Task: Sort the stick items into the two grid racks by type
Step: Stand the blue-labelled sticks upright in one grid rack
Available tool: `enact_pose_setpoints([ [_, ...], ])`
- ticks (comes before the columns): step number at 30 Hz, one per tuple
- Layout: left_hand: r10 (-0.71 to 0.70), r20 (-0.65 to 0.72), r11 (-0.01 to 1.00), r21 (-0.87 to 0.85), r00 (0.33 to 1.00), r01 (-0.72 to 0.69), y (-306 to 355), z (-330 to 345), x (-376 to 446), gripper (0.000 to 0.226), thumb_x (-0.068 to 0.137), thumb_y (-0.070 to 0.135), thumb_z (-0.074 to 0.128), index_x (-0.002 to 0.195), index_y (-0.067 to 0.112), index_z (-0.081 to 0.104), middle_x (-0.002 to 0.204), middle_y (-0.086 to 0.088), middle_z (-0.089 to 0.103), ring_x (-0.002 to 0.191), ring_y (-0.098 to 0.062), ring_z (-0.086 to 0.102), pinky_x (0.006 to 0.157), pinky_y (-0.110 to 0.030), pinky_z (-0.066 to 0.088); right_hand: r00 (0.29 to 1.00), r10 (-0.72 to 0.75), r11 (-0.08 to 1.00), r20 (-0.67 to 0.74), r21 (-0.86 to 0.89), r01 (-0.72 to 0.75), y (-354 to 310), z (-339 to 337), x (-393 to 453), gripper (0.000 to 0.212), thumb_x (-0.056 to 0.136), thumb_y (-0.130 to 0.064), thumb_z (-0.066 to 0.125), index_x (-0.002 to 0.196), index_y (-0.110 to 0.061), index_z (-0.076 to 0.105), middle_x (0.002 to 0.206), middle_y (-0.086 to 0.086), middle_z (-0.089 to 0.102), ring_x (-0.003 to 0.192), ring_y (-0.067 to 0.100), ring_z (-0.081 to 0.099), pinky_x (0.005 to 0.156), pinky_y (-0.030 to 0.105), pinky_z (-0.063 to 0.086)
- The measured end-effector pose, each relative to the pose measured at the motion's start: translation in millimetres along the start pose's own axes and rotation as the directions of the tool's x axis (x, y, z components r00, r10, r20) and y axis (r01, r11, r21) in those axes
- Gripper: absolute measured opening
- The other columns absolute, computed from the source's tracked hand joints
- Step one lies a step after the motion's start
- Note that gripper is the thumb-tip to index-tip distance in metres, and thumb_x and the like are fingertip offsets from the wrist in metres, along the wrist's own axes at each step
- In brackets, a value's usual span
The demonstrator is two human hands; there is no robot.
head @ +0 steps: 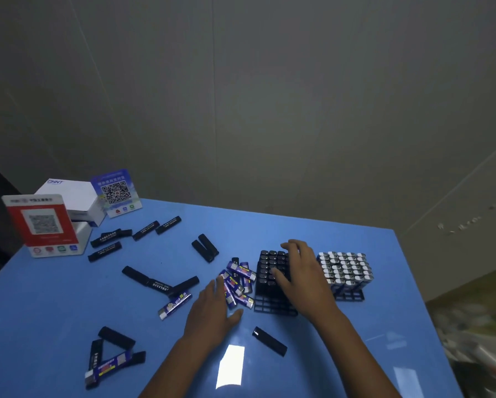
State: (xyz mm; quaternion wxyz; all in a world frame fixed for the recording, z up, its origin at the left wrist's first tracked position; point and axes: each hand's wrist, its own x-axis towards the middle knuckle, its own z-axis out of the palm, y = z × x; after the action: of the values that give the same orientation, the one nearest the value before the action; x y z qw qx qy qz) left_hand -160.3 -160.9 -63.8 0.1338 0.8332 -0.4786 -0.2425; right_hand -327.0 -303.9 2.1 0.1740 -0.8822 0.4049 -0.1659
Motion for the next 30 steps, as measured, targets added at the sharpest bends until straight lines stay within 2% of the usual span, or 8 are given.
enact_pose_setpoints([
  [9, 0.010, -0.009, 0.995, -0.099, 1.000, -0.011, 14.7, 14.7, 40.8, 0.098, 0.088, 0.058, 0.055, 0.155, 0.012, 0.000, 0.162, -0.013, 0.004, 0.150, -0.027, 0.003, 0.120, -0.037, 0.018, 0.993, 0.105, 0.993, -0.059, 0.053, -0.102, -5.4, 1.8, -2.4, 0.037, 0.094, -0.031, 0.063, 0.126, -0.020, 0.048, 0.129, -0.006, 0.043, 0.118, 0.015, 0.047, 0.097, 0.032, 0.045],
  [12, 0.037, 0.007, 0.989, -0.141, 0.999, -0.036, 17.4, 12.9, 55.6, 0.103, 0.086, 0.061, 0.057, 0.155, 0.012, -0.002, 0.163, -0.011, 0.000, 0.150, -0.028, -0.001, 0.121, -0.040, 0.019, 0.989, 0.136, 0.989, -0.052, 0.057, -0.133, -1.7, 1.1, -5.2, 0.036, 0.094, -0.031, 0.063, 0.126, -0.019, 0.048, 0.126, -0.006, 0.043, 0.117, 0.012, 0.045, 0.096, 0.023, 0.038],
  [15, 0.073, 0.060, 0.994, -0.092, 0.996, -0.067, 17.2, 11.4, 67.4, 0.115, 0.082, 0.065, 0.060, 0.154, 0.009, -0.010, 0.162, -0.012, -0.008, 0.149, -0.030, -0.009, 0.122, -0.042, 0.013, 0.986, 0.162, 0.985, -0.044, 0.062, -0.160, 0.6, 0.0, -4.1, 0.036, 0.095, -0.031, 0.062, 0.126, -0.019, 0.048, 0.126, -0.006, 0.043, 0.115, 0.010, 0.045, 0.095, 0.020, 0.036],
  [19, 0.134, 0.136, 0.979, -0.173, 0.982, -0.110, 16.9, 6.7, 80.1, 0.118, 0.080, 0.039, 0.075, 0.154, 0.015, -0.013, 0.162, -0.007, -0.017, 0.149, -0.027, -0.016, 0.122, -0.044, 0.012, 0.983, 0.180, 0.982, -0.033, 0.070, -0.177, 1.8, -2.8, 1.6, 0.038, 0.096, -0.033, 0.061, 0.130, -0.020, 0.047, 0.129, -0.006, 0.042, 0.119, 0.010, 0.044, 0.098, 0.023, 0.039],
  [22, 0.155, 0.161, 0.957, -0.268, 0.975, -0.108, 14.4, 0.4, 90.5, 0.102, 0.083, 0.018, 0.071, 0.156, 0.025, -0.001, 0.162, -0.004, -0.013, 0.149, -0.024, -0.013, 0.122, -0.041, 0.014, 0.982, 0.185, 0.981, -0.035, 0.065, -0.183, 4.4, -4.4, 6.4, 0.039, 0.097, -0.033, 0.060, 0.131, -0.021, 0.046, 0.130, -0.008, 0.041, 0.123, 0.011, 0.043, 0.103, 0.029, 0.041],
  [24, 0.138, 0.153, 0.939, -0.335, 0.978, -0.080, 15.5, -2.7, 96.9, 0.075, 0.092, 0.014, 0.058, 0.154, 0.028, 0.018, 0.163, -0.005, -0.003, 0.149, -0.022, -0.008, 0.120, -0.038, 0.011, 0.981, 0.190, 0.980, -0.037, 0.069, -0.187, 7.0, -4.5, 9.0, 0.039, 0.097, -0.032, 0.059, 0.132, -0.021, 0.045, 0.130, -0.008, 0.042, 0.124, 0.012, 0.042, 0.105, 0.032, 0.041],
  [27, 0.108, 0.084, 0.922, -0.382, 0.991, -0.068, 22.1, -2.6, 103.9, 0.046, 0.100, 0.025, 0.048, 0.145, 0.025, 0.040, 0.161, -0.007, 0.012, 0.148, -0.021, 0.000, 0.119, -0.035, 0.013, 0.981, 0.192, 0.980, -0.036, 0.066, -0.190, 8.2, -3.2, 12.0, 0.039, 0.098, -0.033, 0.059, 0.132, -0.020, 0.046, 0.130, -0.007, 0.043, 0.124, 0.013, 0.042, 0.105, 0.031, 0.040],
  [30, 0.110, 0.012, 0.946, -0.307, 0.994, -0.101, 30.1, 3.2, 108.4, 0.045, 0.096, 0.033, 0.057, 0.139, 0.023, 0.045, 0.157, -0.009, 0.018, 0.146, -0.022, 0.004, 0.117, -0.034, 0.020, 0.981, 0.192, 0.980, -0.029, 0.055, -0.190, 8.0, -1.7, 14.3, 0.039, 0.098, -0.033, 0.059, 0.132, -0.019, 0.046, 0.130, -0.006, 0.045, 0.123, 0.012, 0.042, 0.103, 0.027, 0.038],
])
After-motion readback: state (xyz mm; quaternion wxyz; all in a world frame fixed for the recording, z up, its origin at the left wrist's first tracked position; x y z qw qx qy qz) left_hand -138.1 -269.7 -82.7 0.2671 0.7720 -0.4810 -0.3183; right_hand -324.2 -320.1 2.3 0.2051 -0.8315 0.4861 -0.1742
